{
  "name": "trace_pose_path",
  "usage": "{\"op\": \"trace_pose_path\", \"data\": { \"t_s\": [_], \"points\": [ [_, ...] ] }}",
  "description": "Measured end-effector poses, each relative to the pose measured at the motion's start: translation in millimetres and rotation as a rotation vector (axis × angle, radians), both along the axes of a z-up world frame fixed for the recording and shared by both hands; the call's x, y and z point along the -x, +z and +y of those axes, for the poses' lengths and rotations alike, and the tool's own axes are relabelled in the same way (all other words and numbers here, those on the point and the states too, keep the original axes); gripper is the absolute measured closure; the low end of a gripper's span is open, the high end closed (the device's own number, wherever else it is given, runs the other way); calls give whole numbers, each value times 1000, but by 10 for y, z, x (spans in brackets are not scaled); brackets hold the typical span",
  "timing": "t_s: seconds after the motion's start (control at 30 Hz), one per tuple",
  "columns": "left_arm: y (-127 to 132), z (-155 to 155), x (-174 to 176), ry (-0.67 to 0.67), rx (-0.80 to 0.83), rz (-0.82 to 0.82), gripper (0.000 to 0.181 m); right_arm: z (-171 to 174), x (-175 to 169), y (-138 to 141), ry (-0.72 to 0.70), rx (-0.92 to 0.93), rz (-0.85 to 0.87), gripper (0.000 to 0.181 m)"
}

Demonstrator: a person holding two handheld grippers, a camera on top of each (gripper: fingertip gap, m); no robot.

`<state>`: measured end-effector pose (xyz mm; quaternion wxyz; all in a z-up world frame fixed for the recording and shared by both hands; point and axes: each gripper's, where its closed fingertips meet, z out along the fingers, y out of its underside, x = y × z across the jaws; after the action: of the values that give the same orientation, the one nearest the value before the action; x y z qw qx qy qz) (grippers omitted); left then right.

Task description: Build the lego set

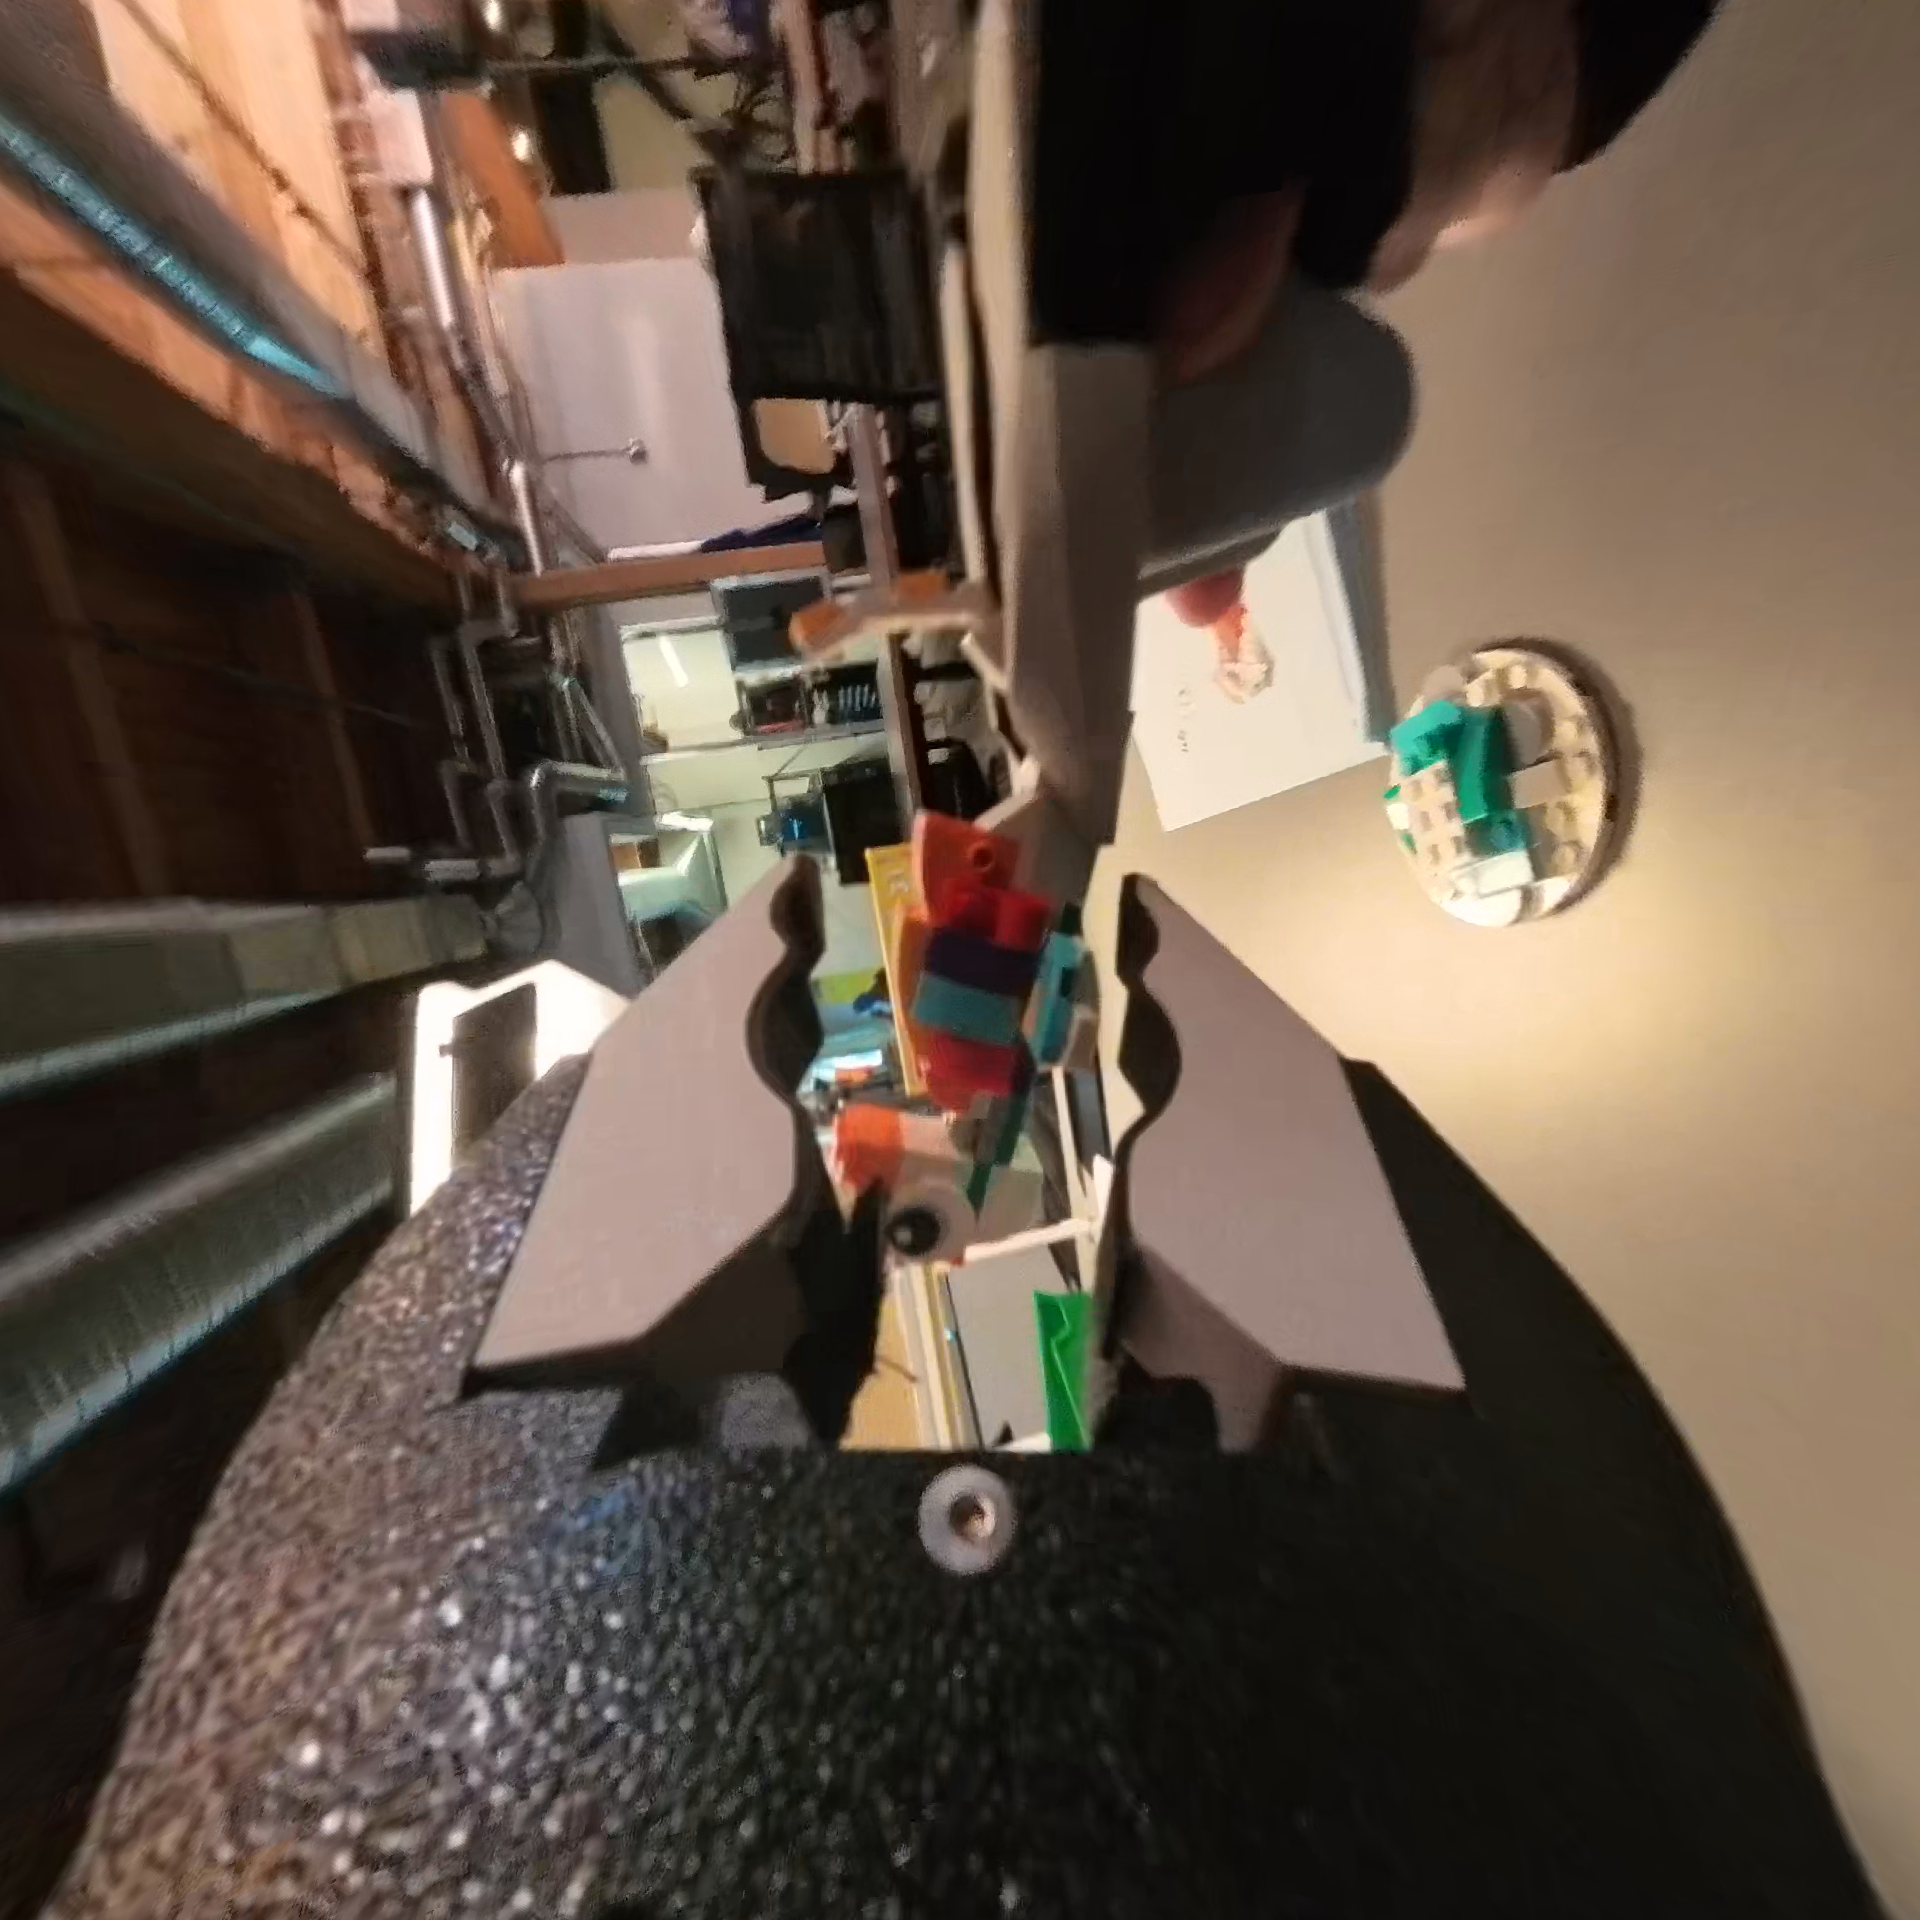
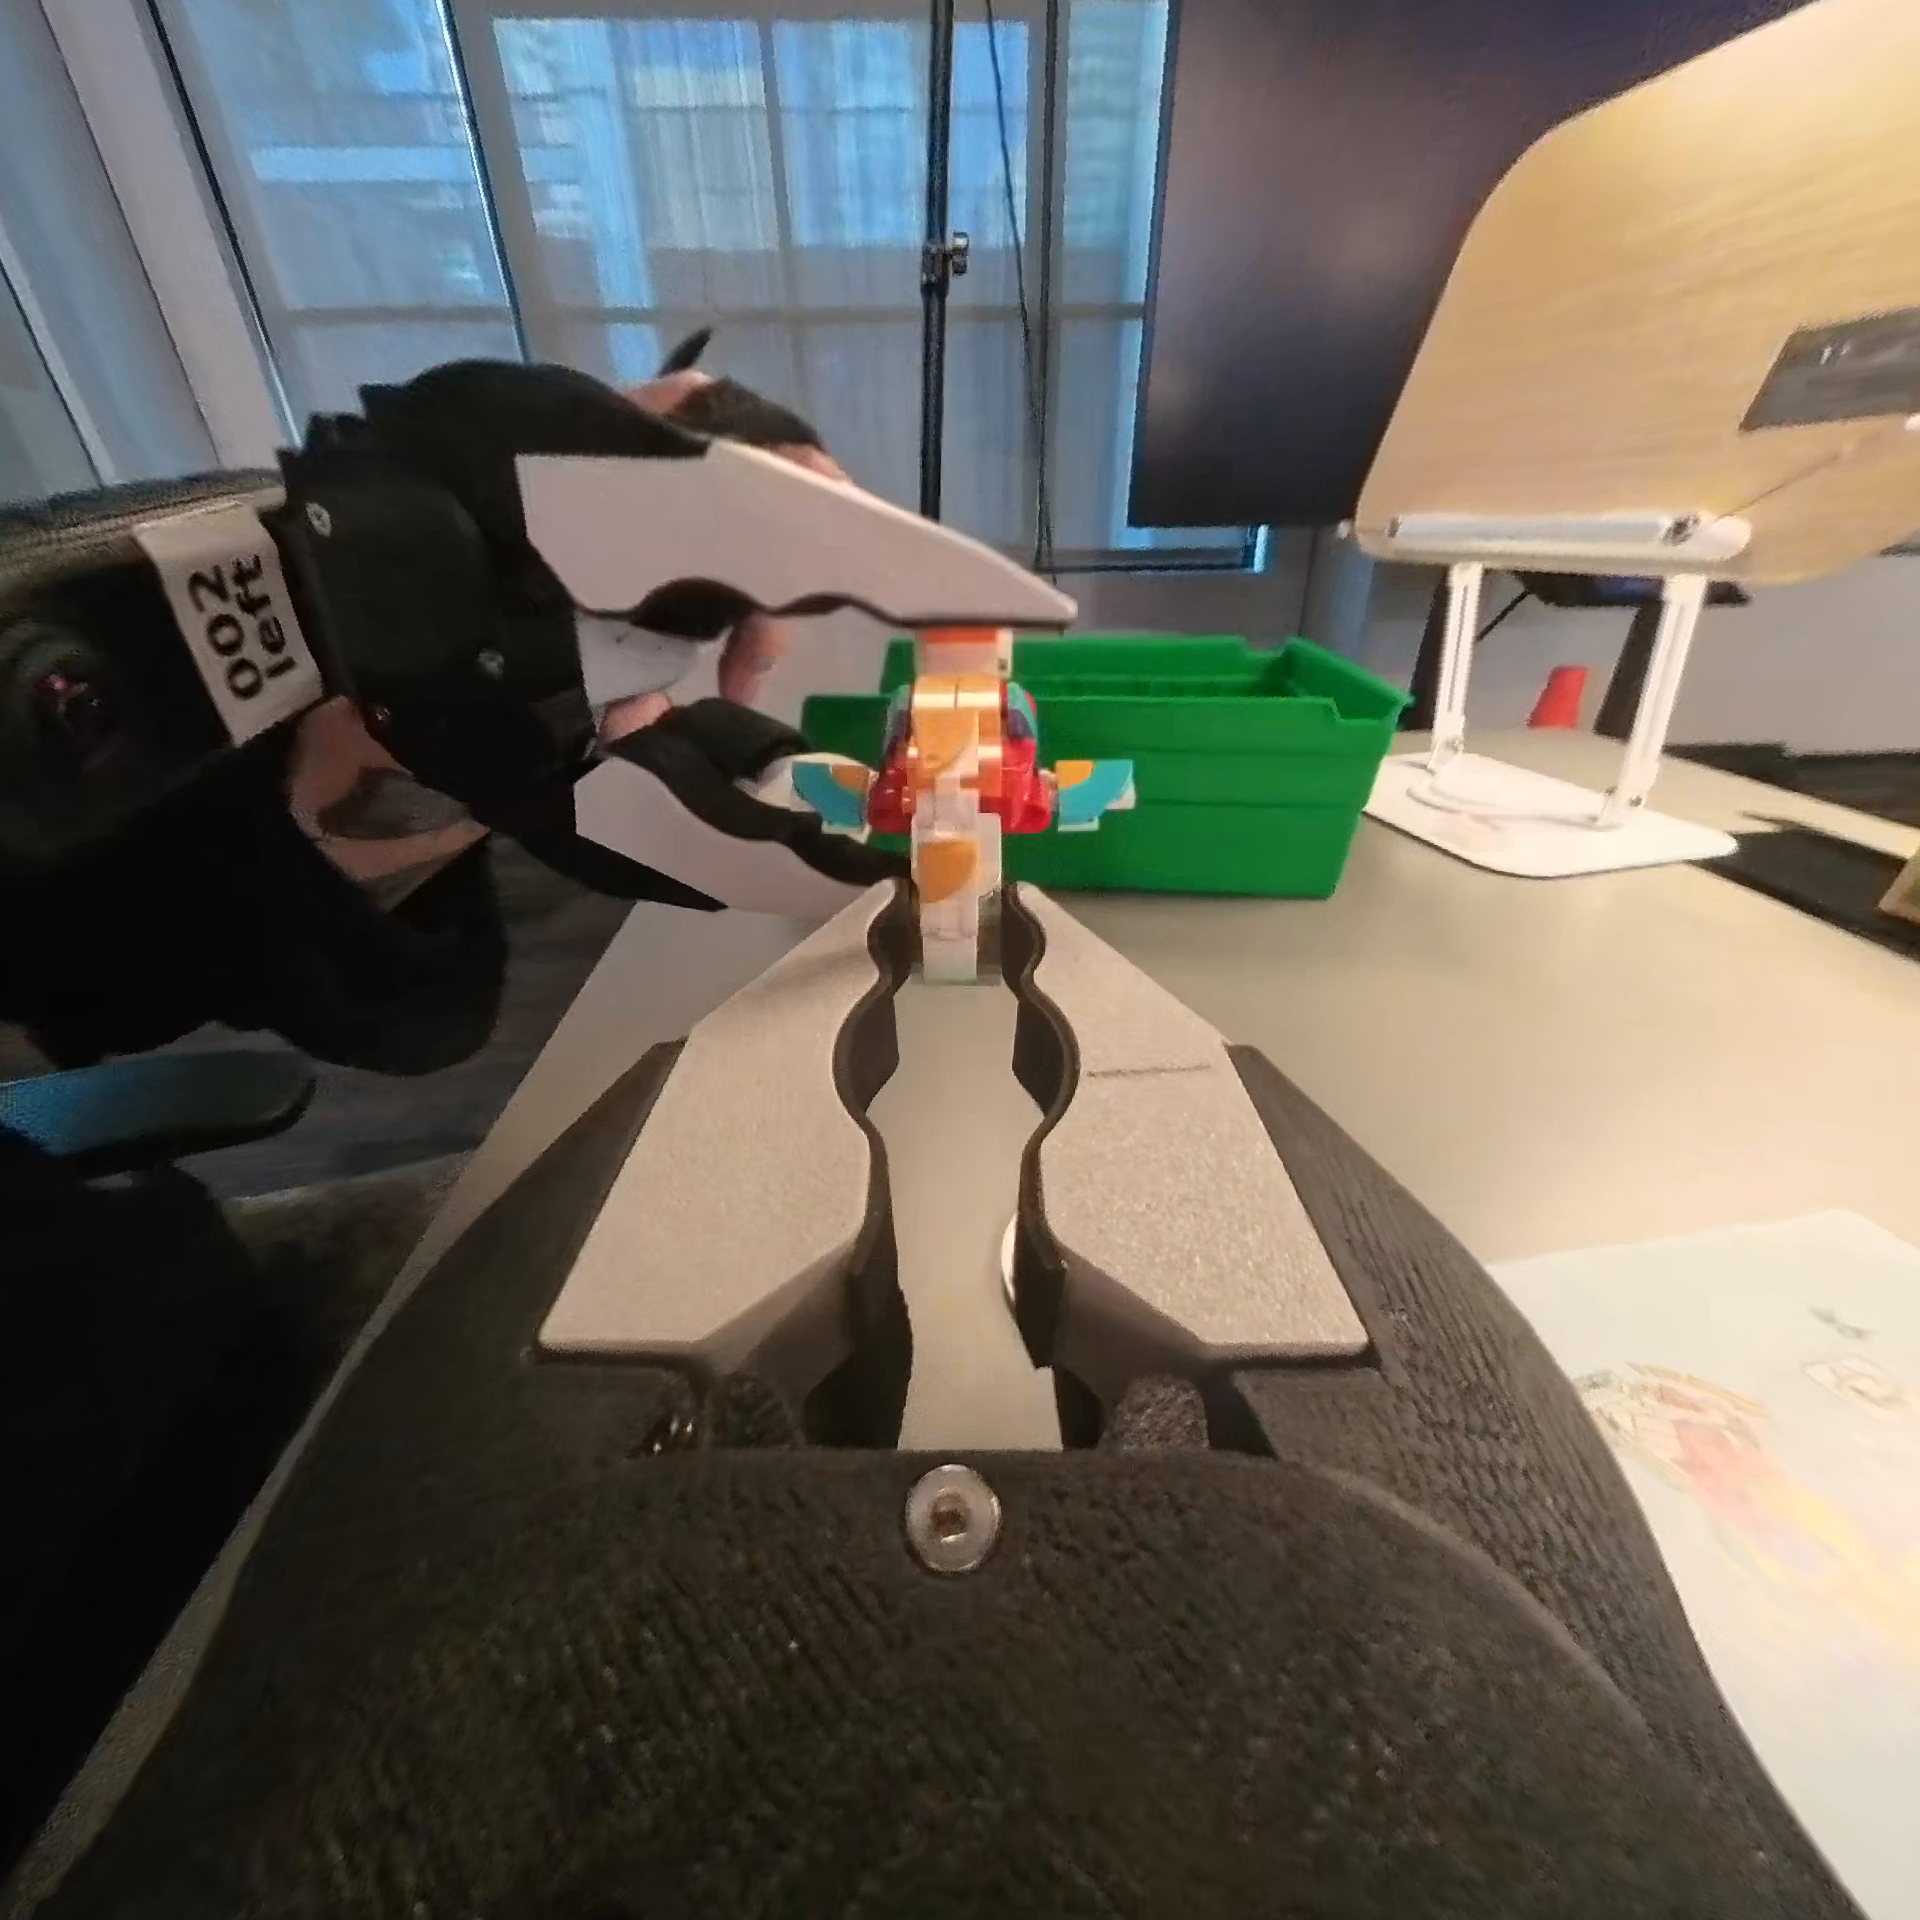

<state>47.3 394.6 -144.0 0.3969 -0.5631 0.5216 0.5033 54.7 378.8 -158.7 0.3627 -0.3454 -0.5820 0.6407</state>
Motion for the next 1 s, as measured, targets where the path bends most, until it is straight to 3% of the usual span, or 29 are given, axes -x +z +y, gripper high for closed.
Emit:
{"op": "trace_pose_path", "data": {
  "t_s": [0.2,0.33,0.43,0.6,0.7,0.83,0.9,0.93,1.0],
  "points": [
    [137,-252,201,111,-159,-150,116,47,-51,149,-37,55,83,167],
    [157,-448,312,159,-330,-472,118,203,-97,303,-91,124,169,167],
    [148,-455,249,98,-401,-939,115,244,-133,367,-111,123,221,167],
    [377,-289,-31,-292,-284,-2056,99,161,-165,373,-128,9,281,167],
    [325,-125,56,-310,-174,-2423,100,104,-173,354,-162,-107,321,167],
    [280,-19,-72,-366,17,-2592,108,46,-174,331,-177,-192,347,167],
    [292,-15,-133,-407,73,-2610,122,29,-164,307,-175,-213,346,167],
    [306,-26,-164,-436,92,-2603,139,27,-160,296,-174,-221,343,167],
    [320,-40,-186,-466,85,-2579,147,28,-156,284,-176,-240,347,167]
  ]
}}
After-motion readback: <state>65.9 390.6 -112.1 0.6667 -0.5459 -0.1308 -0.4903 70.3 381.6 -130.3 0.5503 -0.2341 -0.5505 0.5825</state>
